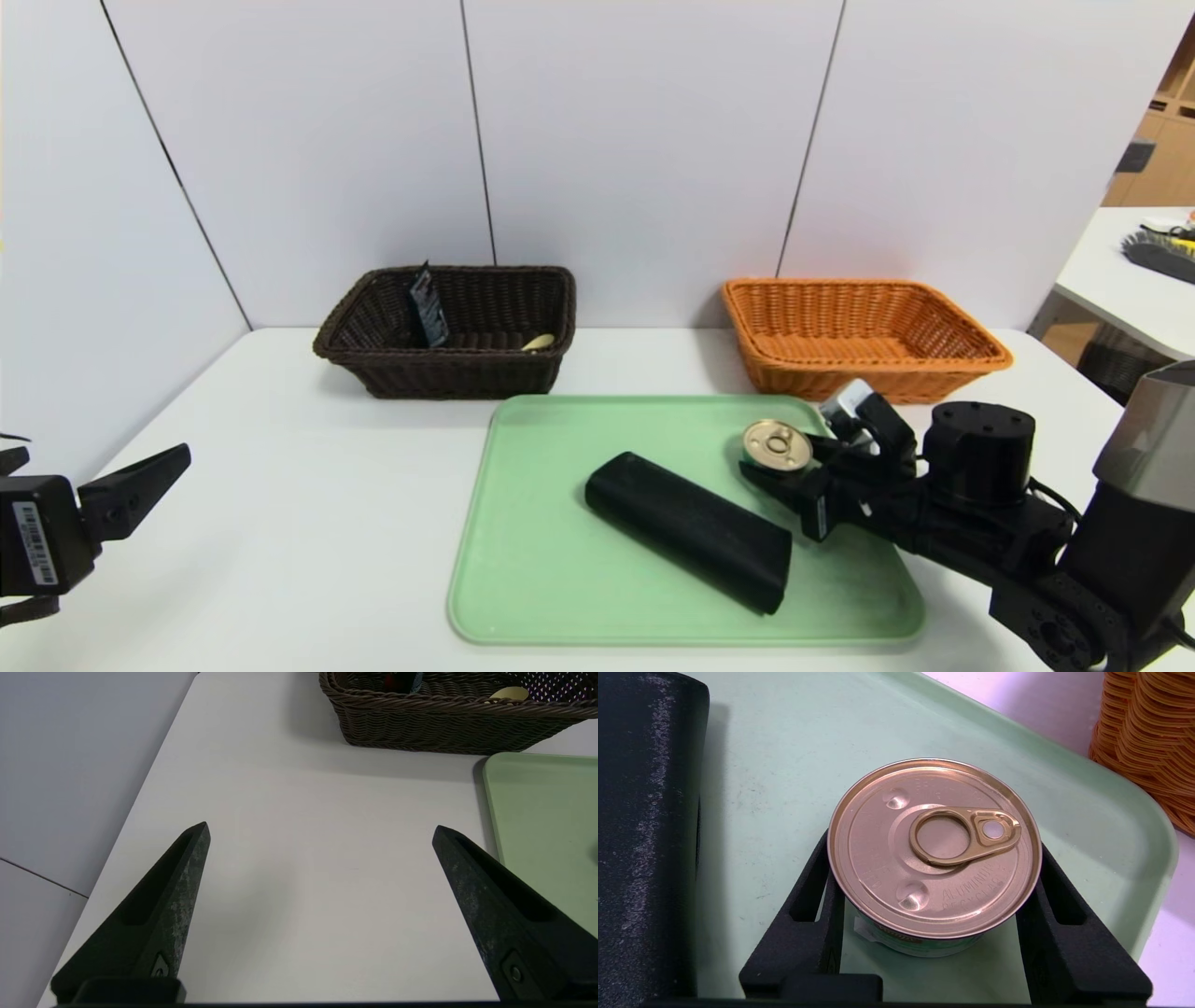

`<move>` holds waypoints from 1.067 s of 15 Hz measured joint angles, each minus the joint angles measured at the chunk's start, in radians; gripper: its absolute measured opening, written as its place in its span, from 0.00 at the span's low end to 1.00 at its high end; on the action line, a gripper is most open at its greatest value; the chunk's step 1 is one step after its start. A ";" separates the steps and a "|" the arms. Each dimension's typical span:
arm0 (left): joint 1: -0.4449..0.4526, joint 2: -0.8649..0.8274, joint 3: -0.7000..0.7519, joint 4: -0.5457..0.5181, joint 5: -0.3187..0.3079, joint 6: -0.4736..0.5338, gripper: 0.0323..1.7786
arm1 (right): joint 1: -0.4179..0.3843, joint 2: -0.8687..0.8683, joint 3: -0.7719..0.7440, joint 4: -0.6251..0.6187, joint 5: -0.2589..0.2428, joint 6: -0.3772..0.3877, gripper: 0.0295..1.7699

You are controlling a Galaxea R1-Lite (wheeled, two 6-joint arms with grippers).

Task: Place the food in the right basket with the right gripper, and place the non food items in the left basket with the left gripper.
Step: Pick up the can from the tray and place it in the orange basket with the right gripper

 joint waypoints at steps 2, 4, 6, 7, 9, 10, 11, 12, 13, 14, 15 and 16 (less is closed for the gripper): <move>0.000 0.002 0.000 0.000 -0.005 0.000 0.95 | 0.012 -0.010 0.000 0.001 -0.002 0.003 0.56; 0.000 0.004 0.001 0.001 -0.006 0.000 0.95 | 0.029 -0.034 0.000 0.011 -0.010 0.003 0.55; 0.000 0.007 0.007 0.000 -0.007 0.001 0.95 | 0.043 -0.071 -0.006 0.027 -0.013 0.004 0.55; 0.000 0.009 0.011 0.000 -0.008 0.001 0.95 | 0.049 -0.093 -0.010 0.050 -0.014 0.003 0.55; -0.001 0.013 0.015 0.000 -0.008 0.000 0.95 | 0.059 -0.146 -0.024 0.107 -0.019 0.003 0.55; -0.001 0.015 0.016 0.000 -0.009 0.000 0.95 | 0.062 -0.173 -0.041 0.131 -0.028 0.003 0.55; -0.001 0.017 0.021 0.000 -0.009 0.000 0.95 | 0.064 -0.203 -0.069 0.166 -0.043 0.003 0.55; 0.000 0.018 0.026 0.000 -0.008 0.000 0.95 | 0.065 -0.235 -0.111 0.217 -0.067 0.003 0.55; 0.000 0.018 0.038 0.000 -0.008 0.001 0.95 | 0.062 -0.263 -0.167 0.279 -0.092 0.003 0.55; 0.000 0.018 0.046 -0.001 -0.008 0.001 0.95 | 0.052 -0.290 -0.240 0.354 -0.122 0.006 0.55; 0.000 0.018 0.052 0.000 -0.009 0.001 0.95 | 0.035 -0.311 -0.317 0.424 -0.145 0.009 0.55; 0.000 0.017 0.055 0.000 -0.009 0.001 0.95 | 0.013 -0.326 -0.396 0.495 -0.163 0.013 0.55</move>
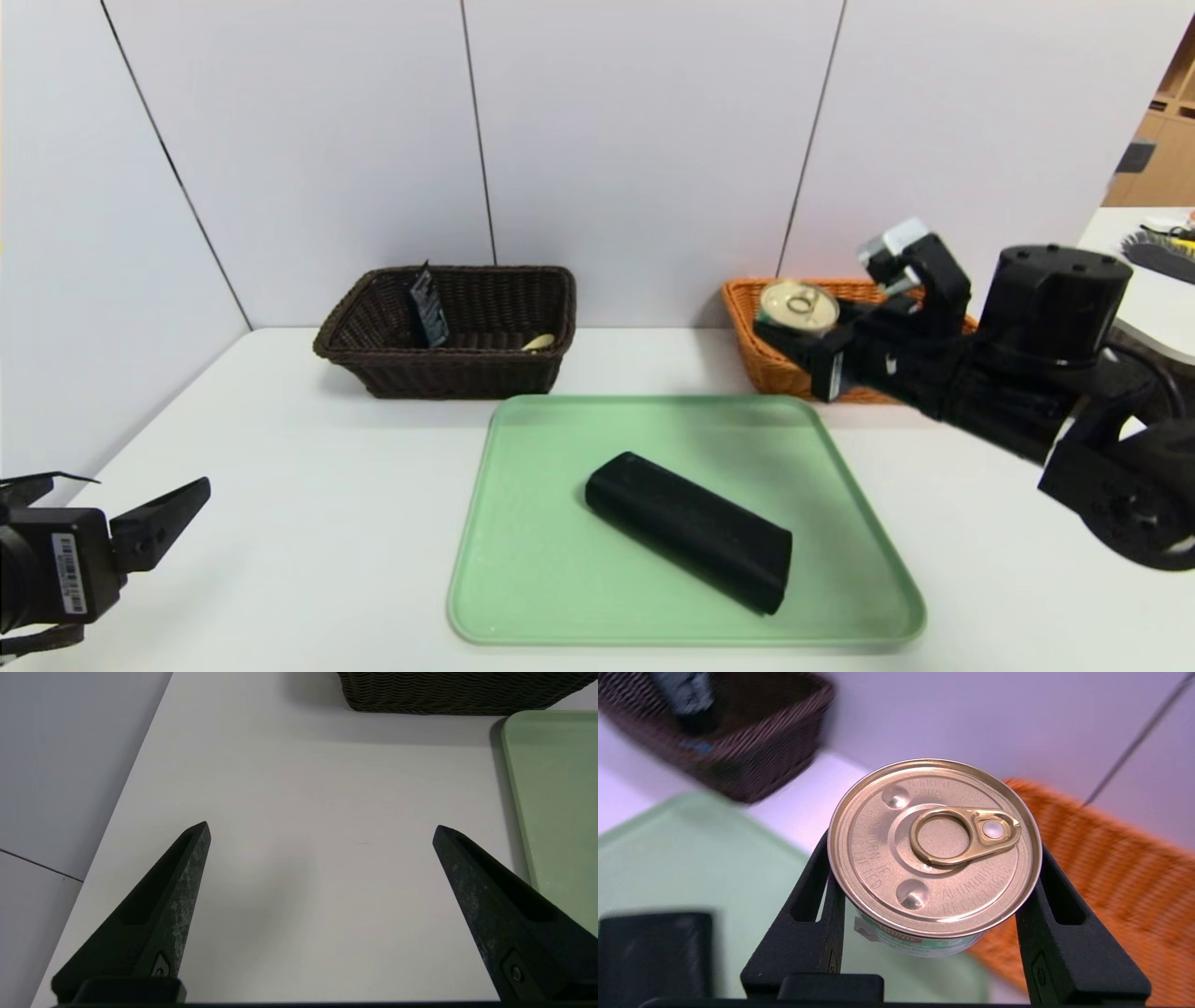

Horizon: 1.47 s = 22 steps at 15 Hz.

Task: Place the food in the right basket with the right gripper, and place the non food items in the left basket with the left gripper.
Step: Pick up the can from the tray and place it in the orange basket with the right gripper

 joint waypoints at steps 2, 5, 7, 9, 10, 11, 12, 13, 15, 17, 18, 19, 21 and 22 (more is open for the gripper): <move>0.000 -0.001 0.002 0.001 0.000 0.000 0.95 | -0.049 -0.017 -0.158 0.150 -0.028 0.010 0.55; 0.000 -0.001 0.001 0.000 0.000 0.003 0.95 | -0.130 -0.004 -0.341 0.358 -0.043 0.028 0.55; 0.000 -0.001 0.000 0.000 0.000 0.003 0.95 | -0.177 0.026 -0.417 0.475 -0.045 0.030 0.55; -0.001 -0.001 -0.004 -0.001 0.000 0.008 0.95 | -0.211 0.062 -0.475 0.537 -0.045 0.028 0.55; -0.001 0.000 -0.006 -0.001 0.000 0.009 0.95 | -0.224 0.081 -0.502 0.576 -0.045 0.027 0.55; -0.001 0.000 -0.006 -0.001 0.000 0.009 0.95 | -0.235 0.105 -0.537 0.610 -0.045 0.026 0.55; -0.001 0.001 -0.008 -0.002 0.000 0.009 0.95 | -0.246 0.131 -0.574 0.627 -0.045 0.027 0.55; -0.001 0.001 -0.008 -0.001 0.000 0.009 0.95 | -0.257 0.161 -0.616 0.655 -0.045 0.027 0.55; 0.000 0.001 -0.008 -0.001 0.000 0.007 0.95 | -0.272 0.216 -0.687 0.724 -0.044 0.029 0.55; 0.000 0.001 -0.008 -0.002 0.000 0.007 0.95 | -0.281 0.270 -0.747 0.757 -0.045 0.030 0.55; 0.000 0.001 -0.008 -0.001 0.000 0.008 0.95 | -0.284 0.292 -0.767 0.786 -0.045 0.032 0.55; 0.000 0.001 -0.008 -0.002 -0.001 0.008 0.95 | -0.286 0.312 -0.783 0.808 -0.045 0.033 0.55; 0.000 0.001 -0.008 -0.002 -0.002 0.008 0.95 | -0.287 0.344 -0.802 0.827 -0.046 0.034 0.55; -0.001 0.001 -0.008 -0.002 -0.001 0.007 0.95 | -0.287 0.359 -0.811 0.835 -0.047 0.034 0.55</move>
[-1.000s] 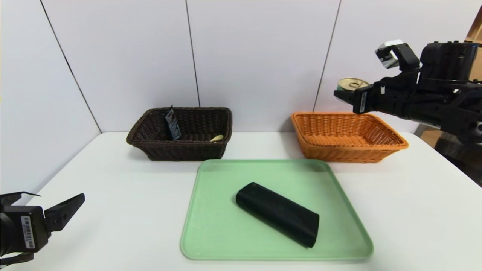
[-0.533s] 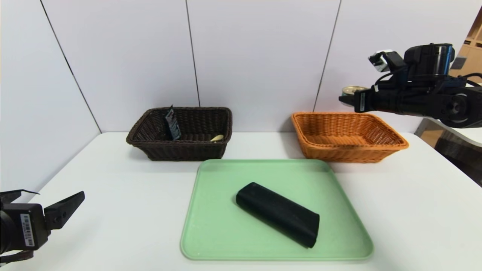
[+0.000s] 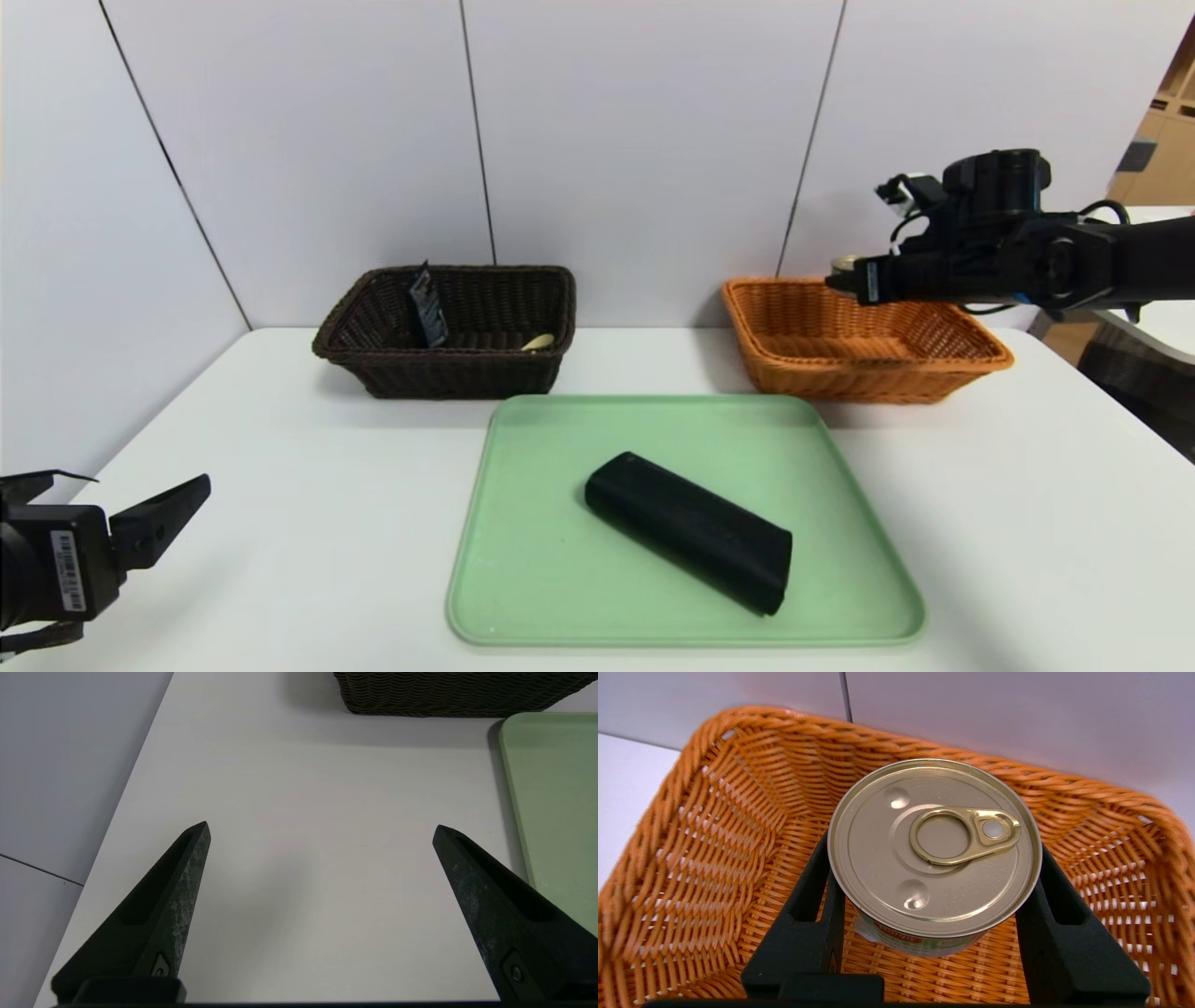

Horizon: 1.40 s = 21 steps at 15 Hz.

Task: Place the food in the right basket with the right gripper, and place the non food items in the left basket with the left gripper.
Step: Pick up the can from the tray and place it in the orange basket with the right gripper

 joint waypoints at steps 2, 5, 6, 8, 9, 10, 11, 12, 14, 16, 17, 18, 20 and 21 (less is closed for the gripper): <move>0.000 0.001 0.002 0.000 0.000 -0.001 0.95 | -0.001 0.023 -0.017 0.013 0.000 0.000 0.55; 0.000 0.001 0.005 0.000 0.000 -0.001 0.95 | -0.003 0.048 -0.026 0.048 0.001 0.000 0.55; 0.000 0.001 0.006 0.000 0.000 -0.001 0.95 | -0.003 0.055 -0.026 0.049 0.000 0.000 0.55; -0.001 0.001 0.006 0.000 0.000 -0.001 0.95 | -0.003 0.066 -0.027 0.050 0.000 0.000 0.55; -0.001 0.001 0.005 0.000 -0.001 -0.002 0.95 | -0.003 0.070 -0.027 0.050 -0.001 0.000 0.55; -0.001 0.001 0.004 0.000 -0.004 -0.001 0.95 | -0.002 0.074 -0.027 0.049 -0.001 0.000 0.55; 0.000 0.001 0.002 0.000 -0.004 0.000 0.95 | -0.002 0.078 -0.027 0.048 -0.001 0.000 0.55; 0.000 0.000 0.001 0.000 -0.005 0.000 0.95 | -0.002 0.080 -0.027 0.048 -0.001 0.000 0.55; 0.000 0.000 0.000 0.000 -0.005 0.001 0.95 | -0.002 0.083 -0.027 0.047 -0.002 -0.001 0.55; 0.000 0.000 -0.001 0.000 -0.005 0.002 0.95 | -0.003 0.085 -0.025 0.047 -0.004 -0.001 0.57; 0.000 0.000 -0.003 0.000 -0.005 0.003 0.95 | -0.003 0.087 -0.024 0.045 -0.004 -0.003 0.62; 0.000 0.000 -0.006 0.000 -0.006 0.003 0.95 | -0.003 0.088 -0.023 0.045 -0.004 -0.003 0.66; 0.000 0.000 -0.011 0.000 -0.006 0.003 0.95 | -0.003 0.089 -0.021 0.043 -0.003 -0.002 0.73; 0.000 0.000 -0.011 0.000 -0.006 0.003 0.95 | -0.003 0.088 -0.021 0.043 -0.003 -0.002 0.76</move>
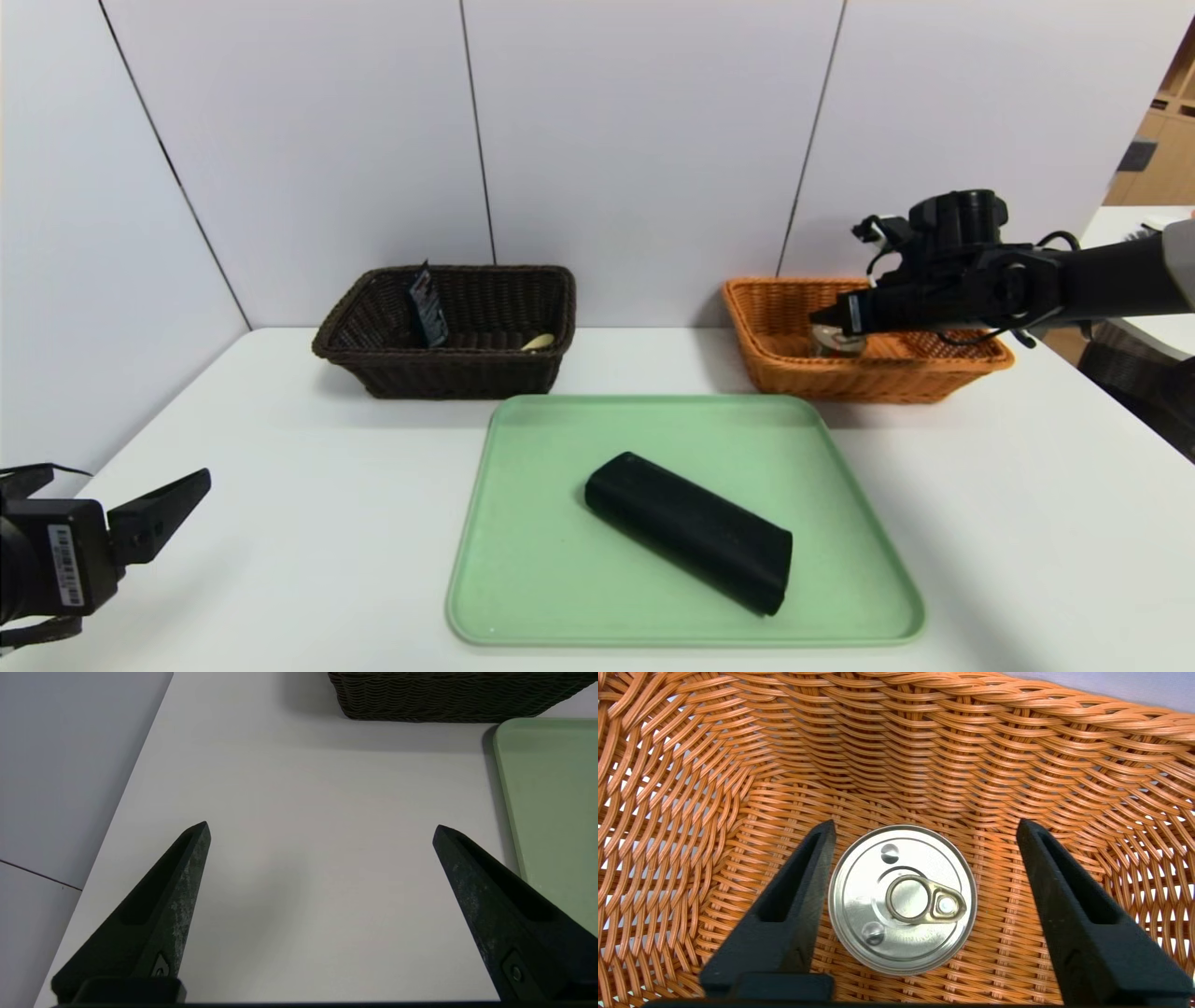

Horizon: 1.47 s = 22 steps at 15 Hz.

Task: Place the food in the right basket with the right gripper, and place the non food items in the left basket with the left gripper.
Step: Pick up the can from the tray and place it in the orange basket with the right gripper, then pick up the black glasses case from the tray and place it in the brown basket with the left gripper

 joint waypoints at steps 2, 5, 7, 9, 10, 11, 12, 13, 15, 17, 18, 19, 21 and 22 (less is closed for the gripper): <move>0.000 0.000 0.000 0.000 0.000 0.000 0.95 | 0.000 -0.004 0.001 -0.006 0.000 -0.002 0.81; 0.000 0.000 -0.001 0.000 0.000 0.000 0.95 | -0.001 -0.031 0.001 -0.009 0.006 0.008 0.86; 0.000 0.001 -0.003 -0.001 0.000 0.011 0.95 | 0.006 -0.063 -0.004 -0.010 0.002 0.024 0.88; 0.000 0.003 -0.017 -0.006 -0.001 0.027 0.95 | 0.016 -0.103 -0.007 -0.006 -0.059 0.030 0.90; -0.001 0.006 -0.028 -0.006 -0.003 0.028 0.95 | 0.019 -0.121 -0.006 -0.009 -0.099 0.028 0.91; -0.001 0.011 -0.040 -0.005 -0.003 0.032 0.95 | 0.020 -0.137 -0.002 -0.010 -0.117 0.026 0.91; -0.005 0.016 -0.055 -0.006 -0.004 0.038 0.95 | 0.021 -0.156 0.002 -0.009 -0.118 0.029 0.92; -0.014 0.022 -0.067 -0.005 -0.003 0.040 0.95 | 0.021 -0.178 0.006 -0.004 -0.118 0.033 0.93; -0.058 0.039 -0.089 -0.001 -0.001 0.041 0.95 | 0.026 -0.237 0.029 0.005 -0.124 0.033 0.94; -0.109 0.075 -0.121 -0.001 0.002 0.040 0.95 | 0.034 -0.302 0.047 0.052 -0.152 0.033 0.94; -0.144 0.099 -0.145 -0.001 0.003 0.039 0.95 | 0.040 -0.341 0.050 0.094 -0.164 0.034 0.94; -0.185 0.126 -0.173 -0.001 0.000 0.039 0.95 | 0.046 -0.380 0.053 0.135 -0.169 0.035 0.95; -0.290 0.189 -0.229 -0.001 -0.007 0.043 0.95 | 0.057 -0.463 0.059 0.207 -0.175 0.035 0.95; -0.343 0.220 -0.250 0.000 -0.016 0.058 0.95 | 0.060 -0.501 0.060 0.239 -0.176 0.036 0.95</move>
